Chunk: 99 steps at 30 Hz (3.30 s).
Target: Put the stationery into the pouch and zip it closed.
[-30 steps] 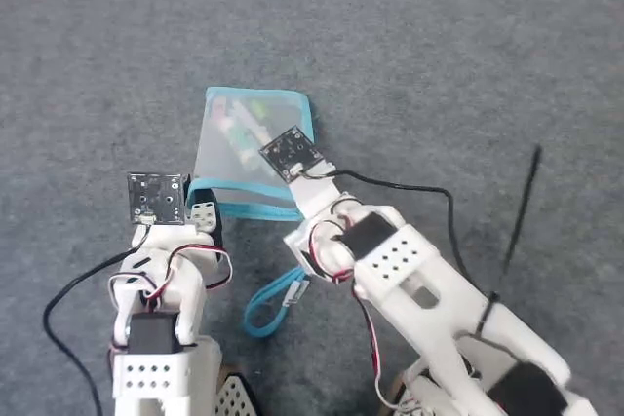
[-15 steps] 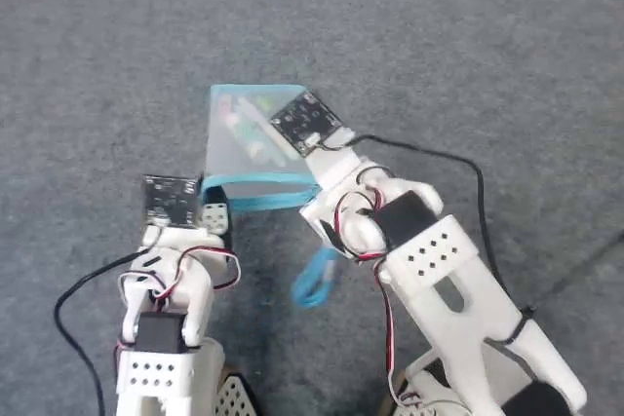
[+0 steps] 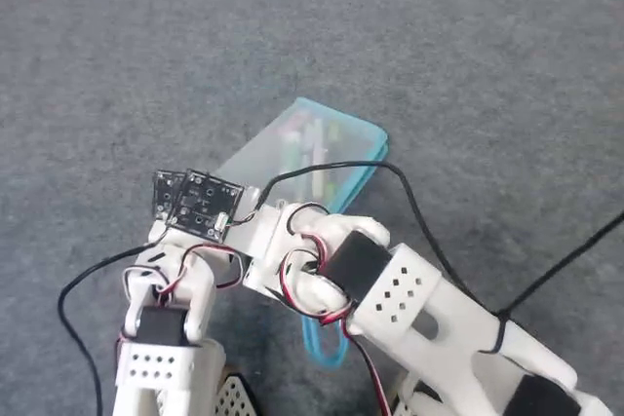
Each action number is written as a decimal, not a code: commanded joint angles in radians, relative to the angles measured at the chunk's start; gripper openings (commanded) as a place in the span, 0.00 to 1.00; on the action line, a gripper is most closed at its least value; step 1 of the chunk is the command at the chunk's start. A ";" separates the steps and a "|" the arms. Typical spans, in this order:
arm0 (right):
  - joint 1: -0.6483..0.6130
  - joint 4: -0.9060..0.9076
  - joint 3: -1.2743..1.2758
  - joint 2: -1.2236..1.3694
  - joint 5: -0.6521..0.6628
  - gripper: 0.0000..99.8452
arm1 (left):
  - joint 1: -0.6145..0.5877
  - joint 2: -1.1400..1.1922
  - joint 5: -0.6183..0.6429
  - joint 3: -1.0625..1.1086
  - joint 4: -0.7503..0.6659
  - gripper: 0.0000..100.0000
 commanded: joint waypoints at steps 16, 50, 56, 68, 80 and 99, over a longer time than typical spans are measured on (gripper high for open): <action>0.236 -0.137 0.546 -0.486 0.269 0.31 | -0.055 0.127 -0.011 -0.176 0.063 0.01; 0.236 -0.510 0.628 -0.302 0.416 0.31 | -0.020 0.127 -0.014 -0.185 0.081 0.01; 0.260 -0.625 0.597 -0.166 0.425 0.25 | -0.018 0.127 -0.014 -0.182 0.081 0.01; 0.450 -0.641 0.364 0.104 0.279 0.01 | -0.018 0.127 -0.011 -0.180 0.081 0.01; 0.573 -0.628 0.216 0.237 0.064 0.01 | -0.026 0.032 -0.005 -0.298 0.264 0.13; 0.513 -0.352 -0.028 0.251 -0.060 0.01 | 0.253 -0.187 0.043 -0.137 0.287 0.28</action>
